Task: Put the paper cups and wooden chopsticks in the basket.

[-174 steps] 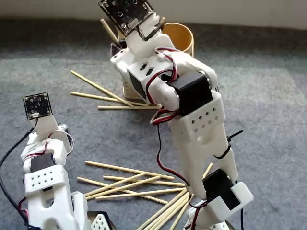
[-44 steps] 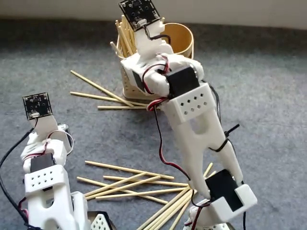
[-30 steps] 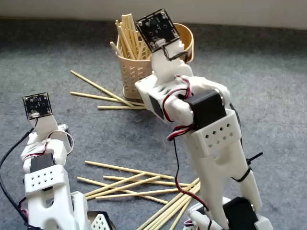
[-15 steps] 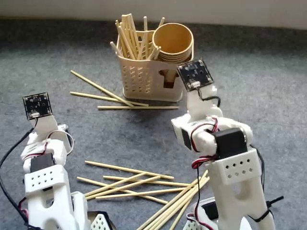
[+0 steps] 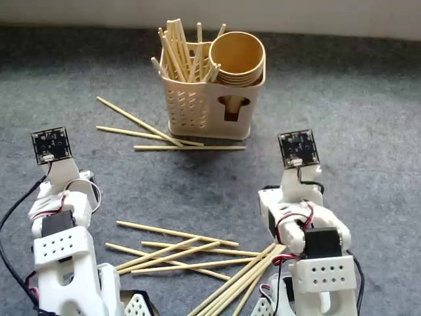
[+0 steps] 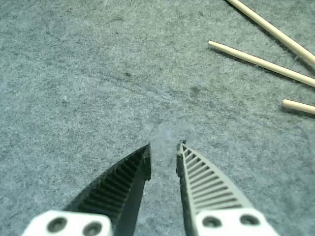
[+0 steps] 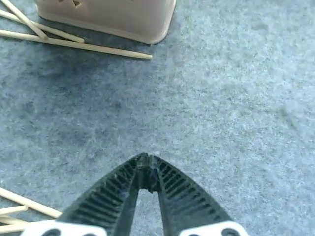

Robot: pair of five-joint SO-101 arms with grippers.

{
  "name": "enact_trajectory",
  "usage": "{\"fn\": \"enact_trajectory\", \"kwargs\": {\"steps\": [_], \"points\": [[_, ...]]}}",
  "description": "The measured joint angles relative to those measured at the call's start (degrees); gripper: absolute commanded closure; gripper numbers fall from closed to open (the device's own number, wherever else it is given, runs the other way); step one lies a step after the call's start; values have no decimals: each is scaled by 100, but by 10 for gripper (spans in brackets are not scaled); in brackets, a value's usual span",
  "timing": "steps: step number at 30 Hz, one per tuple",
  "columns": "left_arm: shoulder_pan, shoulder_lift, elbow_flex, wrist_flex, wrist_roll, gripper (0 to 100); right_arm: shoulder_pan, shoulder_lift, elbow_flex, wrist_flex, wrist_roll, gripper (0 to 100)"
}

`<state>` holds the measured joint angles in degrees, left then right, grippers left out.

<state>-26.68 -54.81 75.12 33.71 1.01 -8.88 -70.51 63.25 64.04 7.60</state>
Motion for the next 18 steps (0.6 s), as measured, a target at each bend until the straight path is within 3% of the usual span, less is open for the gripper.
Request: {"fn": "enact_trajectory", "kwargs": {"steps": [18], "points": [[0,0,0,0,0,899,343,-870,2629,-2453,0,992]]}}
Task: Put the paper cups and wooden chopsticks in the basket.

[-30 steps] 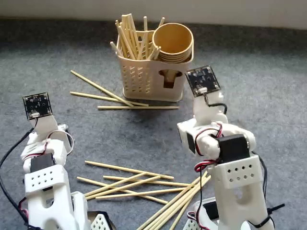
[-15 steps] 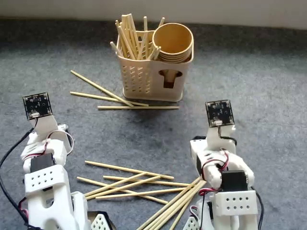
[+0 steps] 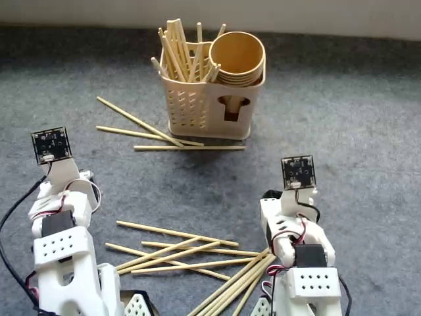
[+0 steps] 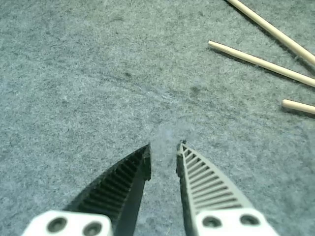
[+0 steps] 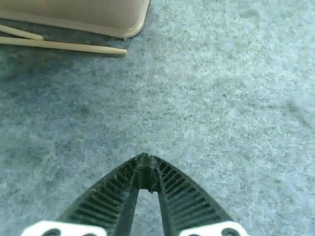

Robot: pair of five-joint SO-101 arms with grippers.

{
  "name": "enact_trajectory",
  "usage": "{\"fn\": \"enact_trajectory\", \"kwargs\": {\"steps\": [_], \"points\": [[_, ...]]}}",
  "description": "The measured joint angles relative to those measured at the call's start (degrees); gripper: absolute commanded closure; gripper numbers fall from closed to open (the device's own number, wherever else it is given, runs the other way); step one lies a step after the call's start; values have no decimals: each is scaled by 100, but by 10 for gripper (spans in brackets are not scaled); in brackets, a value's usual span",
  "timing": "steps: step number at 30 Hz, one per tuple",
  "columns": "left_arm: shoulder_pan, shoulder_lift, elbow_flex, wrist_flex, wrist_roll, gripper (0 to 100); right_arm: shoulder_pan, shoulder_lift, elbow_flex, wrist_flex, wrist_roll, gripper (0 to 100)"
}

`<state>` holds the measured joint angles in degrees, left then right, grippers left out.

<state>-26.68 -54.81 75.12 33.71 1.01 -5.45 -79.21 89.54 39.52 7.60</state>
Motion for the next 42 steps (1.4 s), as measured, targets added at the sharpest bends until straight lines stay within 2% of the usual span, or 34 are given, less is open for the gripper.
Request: {"fn": "enact_trajectory", "kwargs": {"steps": [6,9,15,19,24,30,36,42], "points": [[0,0,-123,0,0,899,9,0,141,-360,0,993],[132,0,-431,281,0,896,9,0,141,-404,0,993],[958,0,-1275,1327,-149,895,18,0,334,-422,0,993],[1486,0,-1723,1943,-730,891,9,-9,352,-422,0,993],[2013,0,-1969,2532,-1609,840,9,-9,352,-422,0,993],[2655,0,-2031,3288,-2295,835,9,-9,369,-422,0,992],[3393,0,-2031,3982,-2400,768,9,-9,369,-422,0,992],[4132,0,-2031,4466,-2418,765,334,-9,369,-422,0,992]]}}
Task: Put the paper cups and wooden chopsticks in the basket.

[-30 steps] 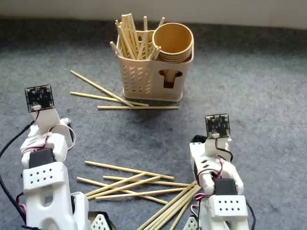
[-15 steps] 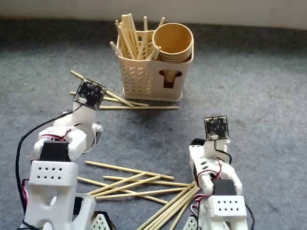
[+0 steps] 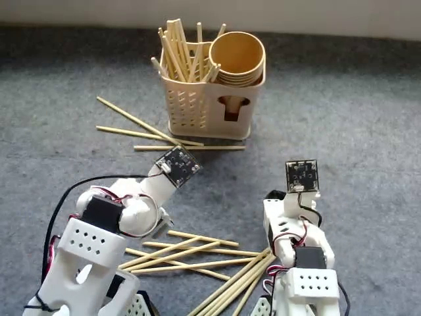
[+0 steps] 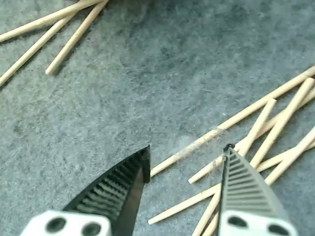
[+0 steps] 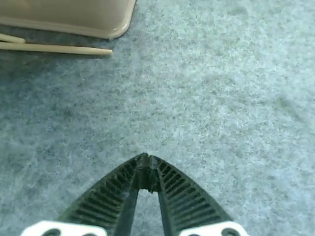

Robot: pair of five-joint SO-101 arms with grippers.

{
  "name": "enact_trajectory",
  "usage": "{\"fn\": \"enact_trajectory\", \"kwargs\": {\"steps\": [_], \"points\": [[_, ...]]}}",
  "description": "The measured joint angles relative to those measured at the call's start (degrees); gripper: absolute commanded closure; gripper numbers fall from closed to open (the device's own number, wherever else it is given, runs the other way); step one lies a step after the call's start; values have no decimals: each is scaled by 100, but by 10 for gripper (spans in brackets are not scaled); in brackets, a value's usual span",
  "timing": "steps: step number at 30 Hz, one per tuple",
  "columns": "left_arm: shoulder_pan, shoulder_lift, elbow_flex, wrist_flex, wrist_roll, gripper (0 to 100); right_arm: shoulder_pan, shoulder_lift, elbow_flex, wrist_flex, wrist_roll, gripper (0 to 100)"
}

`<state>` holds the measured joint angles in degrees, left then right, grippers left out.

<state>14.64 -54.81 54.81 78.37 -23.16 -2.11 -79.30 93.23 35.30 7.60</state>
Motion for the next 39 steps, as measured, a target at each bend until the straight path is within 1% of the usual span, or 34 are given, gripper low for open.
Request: {"fn": "enact_trajectory", "kwargs": {"steps": [7,12,14,20,30,35,39], "points": [[765,0,18,70,0,765,264,0,0,0,0,992],[1486,0,484,70,-9,767,264,0,0,0,0,992],[1600,0,659,-26,-9,784,264,0,0,0,0,992],[1679,0,1196,-677,105,796,273,0,0,0,0,992],[1670,0,1899,-1345,114,799,273,0,0,0,0,992],[1670,0,1943,-1521,114,886,273,0,0,0,0,992],[1679,0,2127,-1776,114,896,273,0,0,0,0,992]]}}
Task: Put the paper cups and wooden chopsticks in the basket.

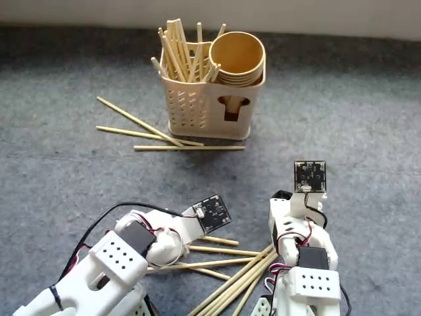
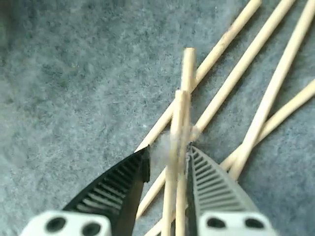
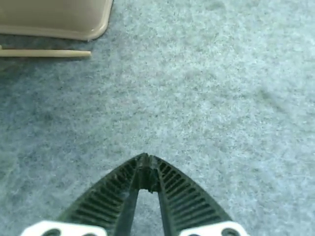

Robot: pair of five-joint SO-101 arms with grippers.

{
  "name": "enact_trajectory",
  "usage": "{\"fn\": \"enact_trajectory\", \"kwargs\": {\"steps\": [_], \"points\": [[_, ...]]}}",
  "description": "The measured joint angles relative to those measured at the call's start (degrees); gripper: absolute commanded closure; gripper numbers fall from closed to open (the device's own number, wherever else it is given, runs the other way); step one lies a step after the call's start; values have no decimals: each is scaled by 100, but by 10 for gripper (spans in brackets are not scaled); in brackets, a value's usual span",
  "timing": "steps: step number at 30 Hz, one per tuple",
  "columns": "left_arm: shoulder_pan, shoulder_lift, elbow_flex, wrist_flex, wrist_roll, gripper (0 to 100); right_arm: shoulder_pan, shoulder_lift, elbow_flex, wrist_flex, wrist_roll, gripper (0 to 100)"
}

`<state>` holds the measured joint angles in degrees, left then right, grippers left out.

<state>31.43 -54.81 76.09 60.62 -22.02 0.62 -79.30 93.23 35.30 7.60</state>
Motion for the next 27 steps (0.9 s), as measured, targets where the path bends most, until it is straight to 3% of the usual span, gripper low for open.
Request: {"fn": "enact_trajectory", "kwargs": {"steps": [5,11,20,27], "points": [[0,0,18,-53,0,896,0,0,0,0,0,992],[0,0,18,-53,237,989,0,0,0,0,0,992],[0,0,-343,-53,264,993,0,0,0,0,0,992],[0,0,-1073,422,264,989,0,0,0,0,0,992]]}}
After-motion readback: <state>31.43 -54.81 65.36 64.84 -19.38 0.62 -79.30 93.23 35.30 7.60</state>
